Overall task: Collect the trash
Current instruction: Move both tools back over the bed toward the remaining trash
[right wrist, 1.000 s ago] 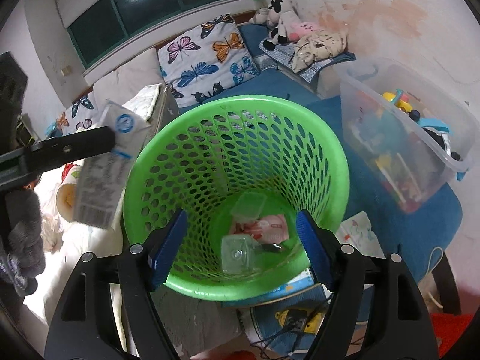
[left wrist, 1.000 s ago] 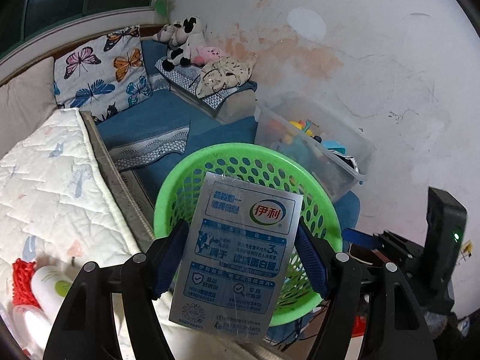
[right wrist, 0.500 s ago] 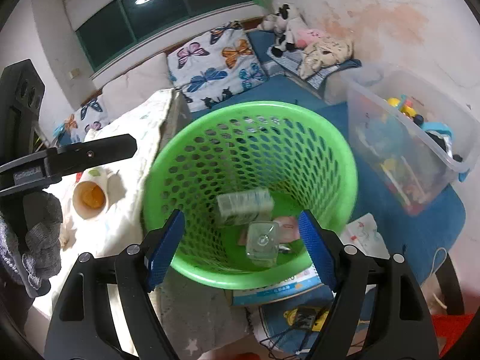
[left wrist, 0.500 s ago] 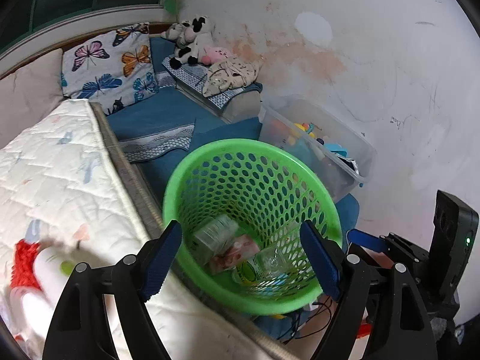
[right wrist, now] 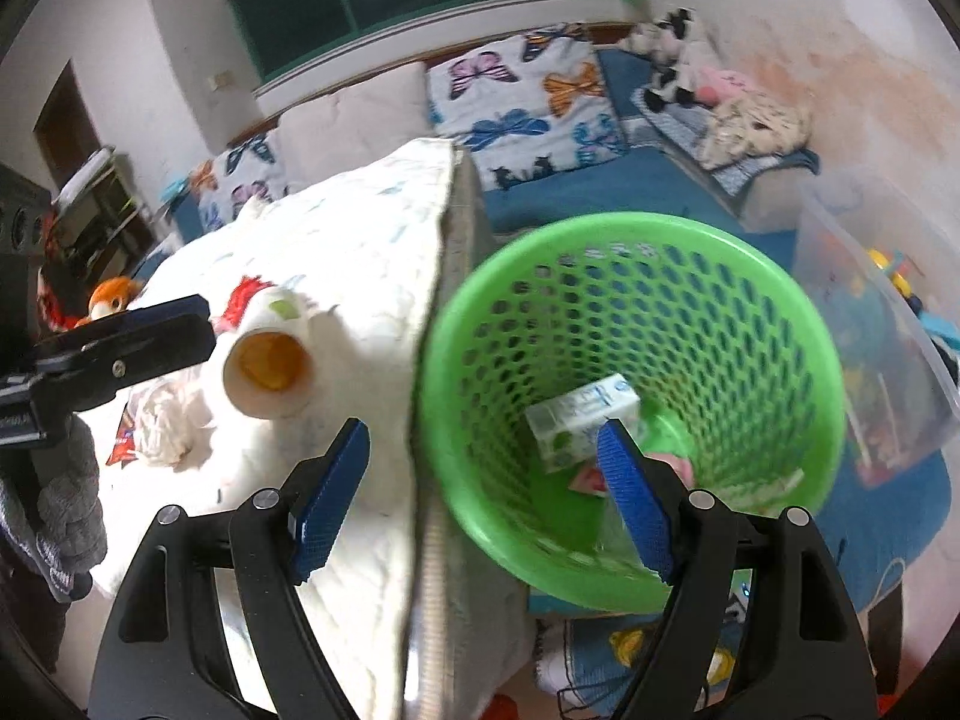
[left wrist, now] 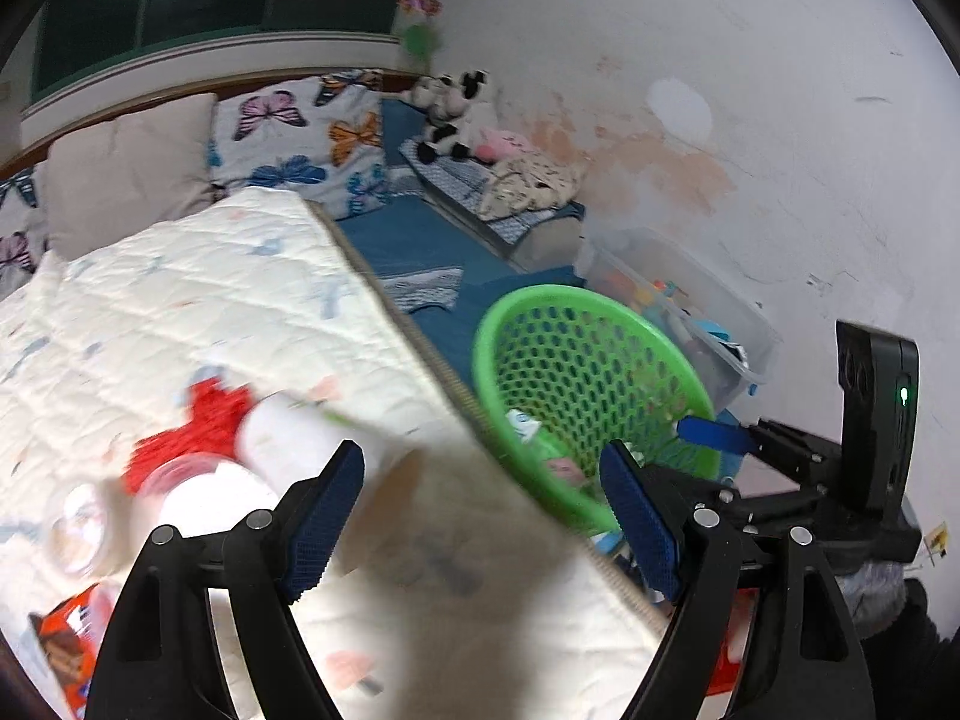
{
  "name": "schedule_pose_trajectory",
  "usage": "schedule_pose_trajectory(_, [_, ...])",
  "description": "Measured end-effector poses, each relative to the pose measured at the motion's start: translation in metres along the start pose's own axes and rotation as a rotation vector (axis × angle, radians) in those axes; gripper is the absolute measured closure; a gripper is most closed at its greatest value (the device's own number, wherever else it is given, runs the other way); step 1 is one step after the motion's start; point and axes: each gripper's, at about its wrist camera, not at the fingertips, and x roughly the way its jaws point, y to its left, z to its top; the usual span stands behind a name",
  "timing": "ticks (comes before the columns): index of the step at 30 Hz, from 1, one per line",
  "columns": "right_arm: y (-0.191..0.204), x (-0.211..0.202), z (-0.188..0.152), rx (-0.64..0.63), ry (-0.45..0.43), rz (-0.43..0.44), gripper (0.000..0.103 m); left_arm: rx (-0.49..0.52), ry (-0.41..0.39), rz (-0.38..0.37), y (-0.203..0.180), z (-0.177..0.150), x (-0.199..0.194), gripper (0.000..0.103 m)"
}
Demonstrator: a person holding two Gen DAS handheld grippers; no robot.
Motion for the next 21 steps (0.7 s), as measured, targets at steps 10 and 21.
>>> schedule_pose_trajectory(10, [0.044,0.01,0.009,-0.074,-0.005,0.06,0.025,-0.11,-0.074,0.171,0.077,-0.033,-0.068,0.025])
schedule_pose_trajectory(21, [0.091,0.009,0.001,-0.134,0.002,0.119,0.025,-0.287,-0.008,0.136,0.145,-0.067,-0.074,0.029])
